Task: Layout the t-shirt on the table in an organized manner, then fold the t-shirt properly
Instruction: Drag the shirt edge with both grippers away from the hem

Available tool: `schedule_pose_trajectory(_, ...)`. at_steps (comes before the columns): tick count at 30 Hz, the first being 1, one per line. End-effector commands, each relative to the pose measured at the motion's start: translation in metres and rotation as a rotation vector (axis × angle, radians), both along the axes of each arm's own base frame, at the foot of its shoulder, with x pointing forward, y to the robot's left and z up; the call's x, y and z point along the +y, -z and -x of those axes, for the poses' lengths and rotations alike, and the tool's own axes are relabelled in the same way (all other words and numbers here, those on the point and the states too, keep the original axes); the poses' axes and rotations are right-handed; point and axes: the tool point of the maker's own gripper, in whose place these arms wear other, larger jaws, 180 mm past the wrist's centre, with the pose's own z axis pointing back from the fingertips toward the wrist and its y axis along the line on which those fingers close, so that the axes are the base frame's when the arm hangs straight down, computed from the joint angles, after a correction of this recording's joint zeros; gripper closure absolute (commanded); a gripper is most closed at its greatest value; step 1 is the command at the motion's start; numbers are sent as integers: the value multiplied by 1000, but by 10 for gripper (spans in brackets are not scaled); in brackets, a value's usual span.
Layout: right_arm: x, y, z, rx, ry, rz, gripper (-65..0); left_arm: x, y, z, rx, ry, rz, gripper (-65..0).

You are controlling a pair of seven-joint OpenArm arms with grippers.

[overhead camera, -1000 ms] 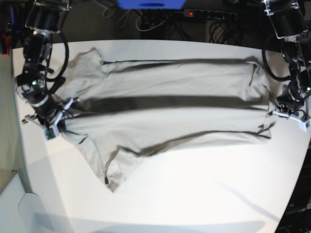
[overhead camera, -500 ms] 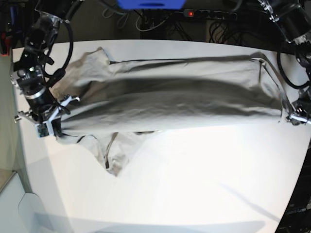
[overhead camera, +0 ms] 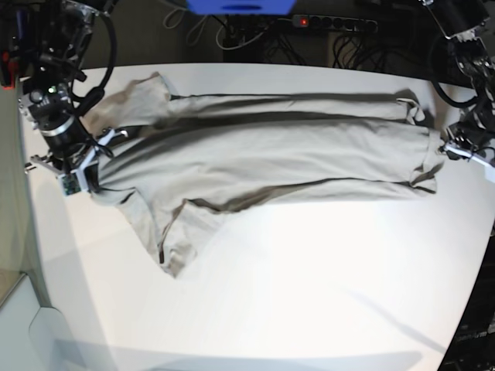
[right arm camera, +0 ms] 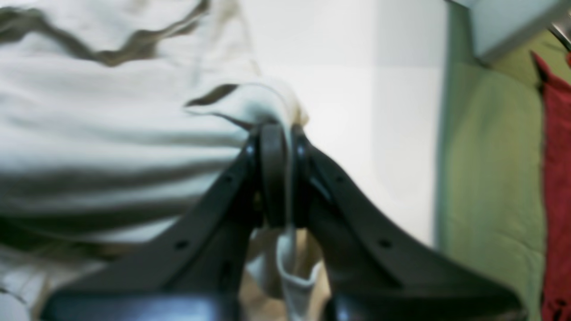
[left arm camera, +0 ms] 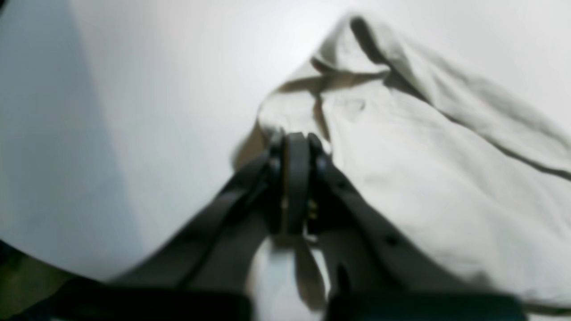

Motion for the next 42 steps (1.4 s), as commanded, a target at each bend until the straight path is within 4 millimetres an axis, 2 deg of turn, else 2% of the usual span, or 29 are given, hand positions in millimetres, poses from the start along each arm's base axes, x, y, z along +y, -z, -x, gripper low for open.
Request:
schedule_pose_trajectory(1,2,-13,-5,-50,-18,3,0,10,-13,-6,-32,3,-38,-13)
schedule_pose_trajectory(9,5,-27,-25,-95,-30,-2,0,1,-14,-14,-32,36,-41,-14)
schedule_pose_trajectory(11,1,-26,-33,-89,-33,22,0,2,-21,-25,-59,31,-40,-14)
schedule_pose_trajectory(14,7,-21,-53,-74,-59,47,-5,10,-28,-38,-67,16,-74,-14)
schedule_pose_trajectory(18,7,-10,-78,-33,-64,92,-75,23,-36,-62,-70,-12,-125,-14)
schedule_pose_trajectory(21,5,-9,-96,-22,-58,95,-144,21,-37,-86,-49,10,-147,-15)
schedule_pose_trajectory(23,1,-9,-102,-14,-52,116,-191,15,-33,-97,-25,37,-160,-38)
schedule_pose_trajectory(25,-5,-8,-103,3,-41,151,-227,9,-31,-105,-6,63,-175,-97)
schedule_pose_trajectory(28,-15,-11,-99,40,-4,190,-273,4,-32,-110,0,86,-185,-242)
schedule_pose_trajectory(30,-20,-16,-95,51,16,210,-283,3,-32,-107,17,89,-180,-340)
schedule_pose_trajectory(32,-22,-22,-92,48,27,226,-285,2,-39,-108,7,98,-192,-397)
schedule_pose_trajectory(34,-26,-19,-79,78,46,249,-285,-3,-44,-105,10,157,-219,-422)
schedule_pose_trajectory(37,-24,-20,-61,111,69,269,-285,-13,-46,-91,53,274,-275,-424)
schedule_pose_trajectory(40,-23,-24,-43,130,98,294,-287,-11,-47,-64,96,268,-300,-424)
schedule_pose_trajectory(42,-25,-23,-29,160,117,312,-287,-13,-41,-43,117,251,-290,-424)
